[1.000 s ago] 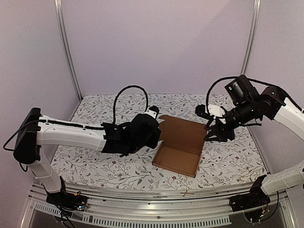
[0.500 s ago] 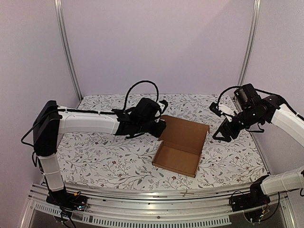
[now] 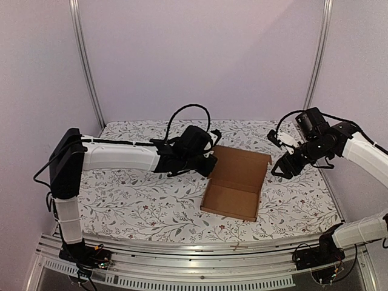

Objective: Fold the paper box

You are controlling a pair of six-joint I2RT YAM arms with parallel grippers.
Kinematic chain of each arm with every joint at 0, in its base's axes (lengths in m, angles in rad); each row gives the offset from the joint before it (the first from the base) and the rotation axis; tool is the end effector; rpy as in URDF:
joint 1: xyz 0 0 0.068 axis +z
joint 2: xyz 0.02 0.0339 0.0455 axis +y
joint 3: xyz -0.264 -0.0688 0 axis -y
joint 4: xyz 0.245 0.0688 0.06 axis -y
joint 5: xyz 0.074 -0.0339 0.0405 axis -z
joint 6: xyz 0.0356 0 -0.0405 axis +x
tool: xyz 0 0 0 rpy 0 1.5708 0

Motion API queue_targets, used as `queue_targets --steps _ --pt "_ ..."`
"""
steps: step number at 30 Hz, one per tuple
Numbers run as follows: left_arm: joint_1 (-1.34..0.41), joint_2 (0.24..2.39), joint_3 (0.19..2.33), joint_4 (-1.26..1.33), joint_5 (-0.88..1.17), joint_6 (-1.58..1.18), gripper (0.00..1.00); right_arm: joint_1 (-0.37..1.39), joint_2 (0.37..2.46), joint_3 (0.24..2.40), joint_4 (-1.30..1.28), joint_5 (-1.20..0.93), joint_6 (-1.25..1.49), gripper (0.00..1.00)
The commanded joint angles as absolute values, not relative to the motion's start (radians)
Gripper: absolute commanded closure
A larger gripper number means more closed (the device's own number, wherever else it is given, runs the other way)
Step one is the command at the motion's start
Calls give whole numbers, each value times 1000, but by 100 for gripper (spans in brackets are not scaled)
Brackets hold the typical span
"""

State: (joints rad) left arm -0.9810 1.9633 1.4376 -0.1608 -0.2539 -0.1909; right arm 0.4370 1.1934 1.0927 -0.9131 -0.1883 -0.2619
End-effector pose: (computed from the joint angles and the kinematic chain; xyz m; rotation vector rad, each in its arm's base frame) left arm 0.2560 -0.3664 0.2176 0.7406 2.1294 -0.3498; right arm 0.2057 0.1034 0.3015 -0.9512 2.4063 0.3080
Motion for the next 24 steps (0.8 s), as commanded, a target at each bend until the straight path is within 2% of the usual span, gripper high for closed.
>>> queue_targets --steps 1,8,16,24 --pt "-1010 1922 1432 -223 -431 -185 100 434 1262 1159 -844 -171 -210 36" --pt "-984 1834 1321 -243 -679 -198 100 435 1430 1270 -690 -236 -118 38" --pt "-957 1789 1246 -227 -714 -325 100 532 1615 1364 -546 -187 -52 40" --pt "-957 1786 1224 -224 -731 -362 100 562 1703 1378 -483 -130 -9 48"
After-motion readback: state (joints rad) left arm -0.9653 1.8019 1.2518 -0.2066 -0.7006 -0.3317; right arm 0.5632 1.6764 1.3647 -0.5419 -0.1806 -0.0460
